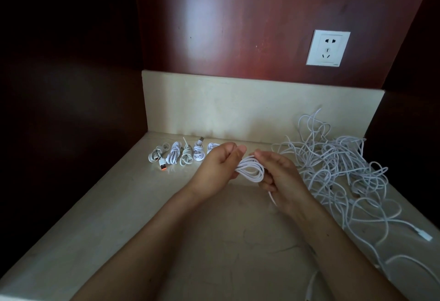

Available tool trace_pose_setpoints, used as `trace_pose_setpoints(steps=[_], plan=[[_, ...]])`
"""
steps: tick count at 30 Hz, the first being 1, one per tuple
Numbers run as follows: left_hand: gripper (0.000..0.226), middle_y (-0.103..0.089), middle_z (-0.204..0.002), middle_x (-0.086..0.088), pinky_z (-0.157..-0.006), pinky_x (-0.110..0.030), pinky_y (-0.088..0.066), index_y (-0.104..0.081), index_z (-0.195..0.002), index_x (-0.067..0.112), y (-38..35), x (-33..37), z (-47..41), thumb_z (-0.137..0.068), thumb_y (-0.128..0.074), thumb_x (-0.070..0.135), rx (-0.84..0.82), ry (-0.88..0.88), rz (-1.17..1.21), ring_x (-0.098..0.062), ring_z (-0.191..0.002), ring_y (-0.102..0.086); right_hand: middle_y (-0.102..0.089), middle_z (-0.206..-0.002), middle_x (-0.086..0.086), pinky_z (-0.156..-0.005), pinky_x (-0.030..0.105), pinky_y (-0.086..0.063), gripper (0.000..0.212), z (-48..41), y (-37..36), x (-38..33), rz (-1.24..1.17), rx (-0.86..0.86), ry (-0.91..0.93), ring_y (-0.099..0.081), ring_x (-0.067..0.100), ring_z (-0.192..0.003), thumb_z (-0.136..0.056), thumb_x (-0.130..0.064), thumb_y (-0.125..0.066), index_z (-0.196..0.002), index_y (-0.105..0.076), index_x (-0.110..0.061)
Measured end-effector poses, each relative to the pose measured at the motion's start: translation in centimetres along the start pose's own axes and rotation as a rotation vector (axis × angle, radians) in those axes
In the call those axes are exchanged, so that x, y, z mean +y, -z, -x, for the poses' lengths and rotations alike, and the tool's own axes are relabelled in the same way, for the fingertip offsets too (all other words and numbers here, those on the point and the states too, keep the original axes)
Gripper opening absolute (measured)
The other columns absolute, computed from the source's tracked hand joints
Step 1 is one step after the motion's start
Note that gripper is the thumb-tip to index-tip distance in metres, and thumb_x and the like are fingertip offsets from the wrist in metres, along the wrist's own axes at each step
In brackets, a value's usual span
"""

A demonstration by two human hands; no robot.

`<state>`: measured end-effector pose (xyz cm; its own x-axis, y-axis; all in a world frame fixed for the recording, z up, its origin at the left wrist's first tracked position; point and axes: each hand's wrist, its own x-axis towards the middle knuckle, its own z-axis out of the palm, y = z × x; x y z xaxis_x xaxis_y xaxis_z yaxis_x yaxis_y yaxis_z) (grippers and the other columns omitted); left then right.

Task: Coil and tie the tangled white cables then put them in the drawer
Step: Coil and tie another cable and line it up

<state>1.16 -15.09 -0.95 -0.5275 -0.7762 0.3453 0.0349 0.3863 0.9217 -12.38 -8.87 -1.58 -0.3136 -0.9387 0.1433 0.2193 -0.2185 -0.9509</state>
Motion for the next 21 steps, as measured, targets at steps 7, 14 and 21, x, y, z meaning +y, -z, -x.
trace_pose_setpoints(steps=[7, 14, 21], plan=[[0.037, -0.034, -0.055, 0.006, -0.046, -0.015, -0.033, -0.036, -0.068, 0.016, 0.3, 0.9, -0.3, -0.102, -0.047, 0.023, 0.223, 0.006, 0.135, -0.002, -0.046, -0.034, -0.048, -0.056, -0.003, -0.039, 0.016, -0.026, 0.026, 0.4, -0.8, 1.6, 0.412, -0.086, 0.110, -0.033, 0.003, -0.038, -0.101, -0.009, -0.047, -0.086, -0.068, -0.006], [0.040, -0.045, -0.056, 0.005, -0.064, -0.035, -0.038, -0.036, -0.065, 0.021, 1.9, -0.6, -0.3, -0.100, -0.048, 0.038, 0.370, -0.064, -0.409, -0.016, -0.060, -0.044, -0.063, -0.068, -0.010, -0.064, 0.033, -0.043, 0.025, 1.5, -1.6, 1.9, 0.976, -0.237, 0.420, -0.056, 0.004, -0.063, -0.089, -0.044, -0.045, -0.080, -0.068, -0.037], [0.043, -0.043, -0.049, 0.009, -0.060, -0.031, -0.036, -0.039, -0.061, 0.022, 1.1, -1.0, -0.4, -0.097, -0.052, 0.041, 0.088, -0.062, -0.541, -0.011, -0.053, -0.041, -0.055, -0.067, -0.017, -0.062, 0.034, -0.040, 0.027, 0.8, -0.3, 0.8, 0.833, 0.089, 0.535, -0.049, 0.005, -0.061, -0.091, -0.035, -0.045, -0.077, -0.061, -0.018]])
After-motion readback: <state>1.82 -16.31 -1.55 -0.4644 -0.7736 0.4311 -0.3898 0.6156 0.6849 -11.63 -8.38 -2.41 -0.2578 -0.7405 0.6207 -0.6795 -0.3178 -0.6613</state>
